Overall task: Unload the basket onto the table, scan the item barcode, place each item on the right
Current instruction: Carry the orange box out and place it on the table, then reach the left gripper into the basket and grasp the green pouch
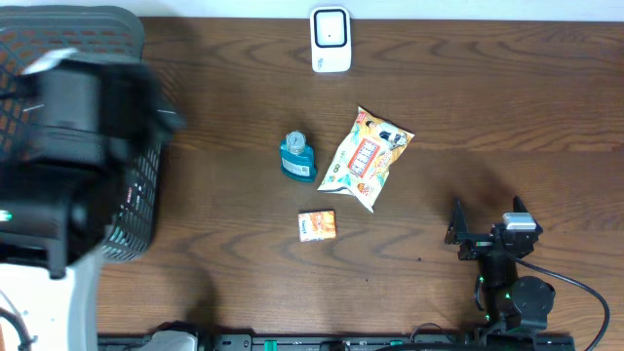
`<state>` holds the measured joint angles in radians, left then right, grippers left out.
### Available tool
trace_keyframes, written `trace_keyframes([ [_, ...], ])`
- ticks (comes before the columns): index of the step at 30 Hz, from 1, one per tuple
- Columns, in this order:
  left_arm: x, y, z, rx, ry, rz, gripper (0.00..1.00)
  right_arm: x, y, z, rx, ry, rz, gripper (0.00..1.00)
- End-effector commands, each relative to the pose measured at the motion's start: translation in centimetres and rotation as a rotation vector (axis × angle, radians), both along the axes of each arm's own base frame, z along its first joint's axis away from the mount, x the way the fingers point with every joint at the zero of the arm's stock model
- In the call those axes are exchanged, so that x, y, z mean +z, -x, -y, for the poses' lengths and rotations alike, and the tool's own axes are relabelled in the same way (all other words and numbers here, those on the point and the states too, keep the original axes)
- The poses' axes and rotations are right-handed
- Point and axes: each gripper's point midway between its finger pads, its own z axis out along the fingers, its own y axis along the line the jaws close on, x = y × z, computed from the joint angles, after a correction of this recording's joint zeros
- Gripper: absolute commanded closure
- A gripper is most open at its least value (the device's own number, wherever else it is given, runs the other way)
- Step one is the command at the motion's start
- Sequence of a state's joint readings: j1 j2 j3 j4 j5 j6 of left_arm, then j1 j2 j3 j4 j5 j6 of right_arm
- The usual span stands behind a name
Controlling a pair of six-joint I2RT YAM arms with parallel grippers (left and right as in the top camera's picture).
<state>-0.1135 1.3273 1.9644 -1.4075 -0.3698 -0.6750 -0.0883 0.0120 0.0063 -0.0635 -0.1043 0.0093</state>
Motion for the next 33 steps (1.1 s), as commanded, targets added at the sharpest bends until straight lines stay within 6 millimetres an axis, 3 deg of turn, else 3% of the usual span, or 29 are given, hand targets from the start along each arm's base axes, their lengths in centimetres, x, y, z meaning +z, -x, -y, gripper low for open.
trace_keyframes([
  [1, -1.3, 0.8, -6.0, 0.240, 0.093, -0.021, 0.02, 0.0, 0.0, -0.1, 0.005, 0.015, 0.002, 0.01],
  [4, -4.9, 1.1, -10.3, 0.387, 0.237, -0.109, 0.02, 0.0, 0.0, -0.1, 0.005, 0.015, 0.002, 0.01],
  [7, -8.7, 1.8, -13.1, 0.506, 0.347, -0.230, 0.02, 0.0, 0.0, -0.1, 0.005, 0.015, 0.002, 0.01],
  [11, -15.4, 3.6, -16.1, 0.693, 0.486, -0.492, 0.02, 0.0, 0.0, -0.1, 0.005, 0.015, 0.002, 0.01],
  [22, -26.3, 4.0, -16.6, 0.794, 0.606, -0.823, 0.01, 0.0, 0.0, -0.1, 0.005, 0.015, 0.002, 0.01],
  [33, -34.5, 4.8, -16.7, 0.830, 0.599, -0.812, 0.01, 0.0, 0.0, -0.1, 0.005, 0.015, 0.001, 0.01],
])
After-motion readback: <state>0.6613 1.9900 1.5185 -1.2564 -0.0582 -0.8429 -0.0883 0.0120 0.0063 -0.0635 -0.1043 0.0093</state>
